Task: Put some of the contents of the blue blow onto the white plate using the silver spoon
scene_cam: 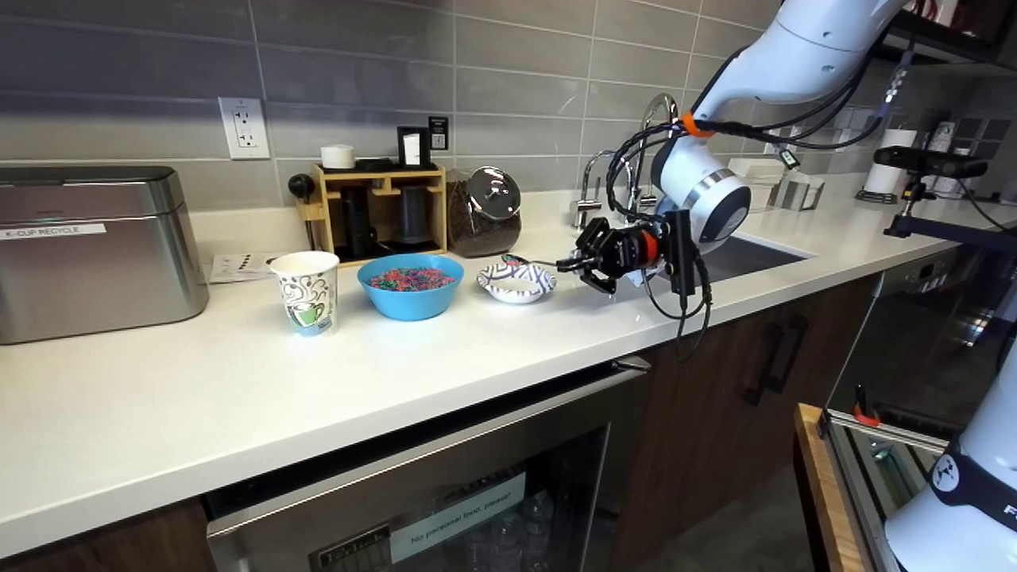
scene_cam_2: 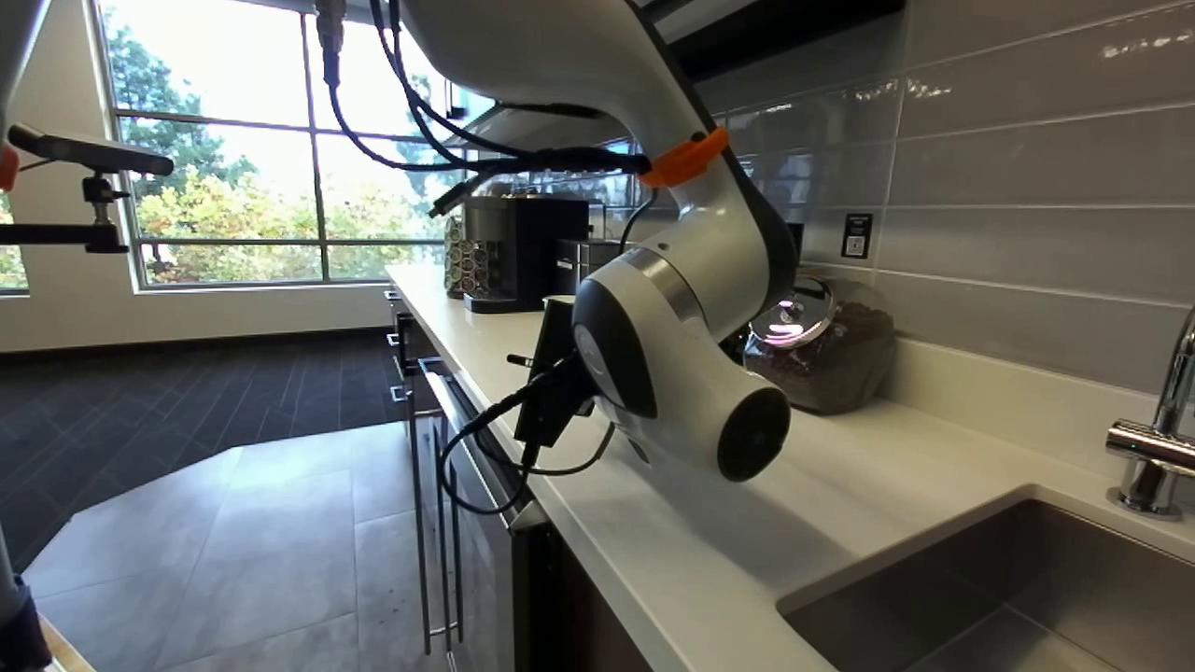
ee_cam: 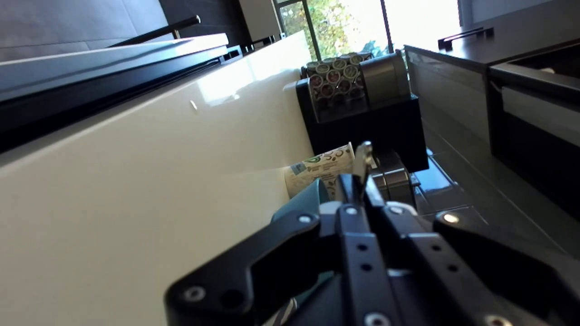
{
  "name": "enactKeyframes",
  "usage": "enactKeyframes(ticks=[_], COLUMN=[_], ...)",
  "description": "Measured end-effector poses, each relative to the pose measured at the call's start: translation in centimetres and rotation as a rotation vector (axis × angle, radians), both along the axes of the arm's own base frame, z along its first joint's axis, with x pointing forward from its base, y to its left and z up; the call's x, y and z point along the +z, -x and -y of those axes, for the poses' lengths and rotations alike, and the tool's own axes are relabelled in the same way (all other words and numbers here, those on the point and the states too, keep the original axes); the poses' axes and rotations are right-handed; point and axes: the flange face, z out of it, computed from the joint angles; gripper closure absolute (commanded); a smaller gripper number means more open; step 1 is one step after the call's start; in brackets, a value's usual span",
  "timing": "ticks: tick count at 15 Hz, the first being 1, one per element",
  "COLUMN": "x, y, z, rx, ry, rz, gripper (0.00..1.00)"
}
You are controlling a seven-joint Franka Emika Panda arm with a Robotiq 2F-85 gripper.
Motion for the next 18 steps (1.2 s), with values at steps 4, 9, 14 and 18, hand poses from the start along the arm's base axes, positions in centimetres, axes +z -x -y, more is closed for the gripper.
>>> enactKeyframes(ticks=[4, 9, 14, 18], x=[0.6, 2.0, 4.1, 5.5], y=[0.0, -1.2, -2.8, -3.7], z=[0.6, 0.0, -1.6, -3.0], rx=[-0.062, -0.122, -0.129, -0.112], ry=[0.059, 0.149, 0.263, 0.353], rz=[-0.072, -0.188, -0.313, -0.418], gripper=[0.99, 0.99, 0.99, 0.99])
